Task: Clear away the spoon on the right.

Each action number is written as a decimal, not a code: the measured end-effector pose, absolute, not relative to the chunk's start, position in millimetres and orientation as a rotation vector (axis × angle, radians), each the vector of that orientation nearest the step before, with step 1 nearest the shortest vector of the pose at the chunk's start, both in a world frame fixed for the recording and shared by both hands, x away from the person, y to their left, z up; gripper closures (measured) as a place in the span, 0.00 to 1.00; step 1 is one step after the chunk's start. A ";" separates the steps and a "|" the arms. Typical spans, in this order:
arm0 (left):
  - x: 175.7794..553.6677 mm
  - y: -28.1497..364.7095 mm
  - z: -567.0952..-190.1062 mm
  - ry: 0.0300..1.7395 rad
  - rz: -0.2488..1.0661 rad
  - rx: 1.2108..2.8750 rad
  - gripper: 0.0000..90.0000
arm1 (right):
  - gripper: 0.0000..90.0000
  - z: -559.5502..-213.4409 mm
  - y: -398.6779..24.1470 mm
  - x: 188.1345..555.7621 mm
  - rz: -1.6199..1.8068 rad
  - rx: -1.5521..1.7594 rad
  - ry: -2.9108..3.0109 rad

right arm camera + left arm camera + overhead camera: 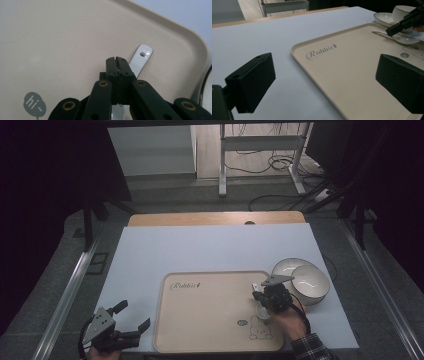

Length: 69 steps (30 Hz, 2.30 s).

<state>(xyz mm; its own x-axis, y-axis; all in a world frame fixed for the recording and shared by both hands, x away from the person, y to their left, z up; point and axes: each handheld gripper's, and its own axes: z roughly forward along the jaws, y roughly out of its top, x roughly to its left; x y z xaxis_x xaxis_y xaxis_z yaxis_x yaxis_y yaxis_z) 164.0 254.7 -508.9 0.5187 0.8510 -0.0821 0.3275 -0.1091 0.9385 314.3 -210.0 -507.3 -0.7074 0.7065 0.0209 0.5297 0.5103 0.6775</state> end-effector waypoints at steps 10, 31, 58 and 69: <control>164.0 254.8 -508.9 1.009 0.606 1.680 0.03 | 0.99 -507.1 -214.1 314.9 0.976 1.065 2.479; 164.7 254.7 -509.8 1.011 0.597 1.687 0.03 | 0.68 -498.5 -218.3 306.8 1.062 1.082 2.428; 164.6 254.6 -509.9 1.012 0.595 1.688 0.03 | 0.26 -479.5 -219.7 287.9 1.114 1.017 2.357; 164.8 254.0 -510.1 1.012 0.594 1.693 0.03 | 0.15 -473.5 -233.0 272.8 1.134 1.026 2.298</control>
<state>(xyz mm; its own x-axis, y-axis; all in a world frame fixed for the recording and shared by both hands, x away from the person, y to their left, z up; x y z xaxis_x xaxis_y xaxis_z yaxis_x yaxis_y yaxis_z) 164.8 254.0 -510.1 0.5227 0.8482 -0.0858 0.3391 -0.1146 0.9338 272.8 -233.0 -473.5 -0.6618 0.7495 -0.0153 0.4437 0.4081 0.7979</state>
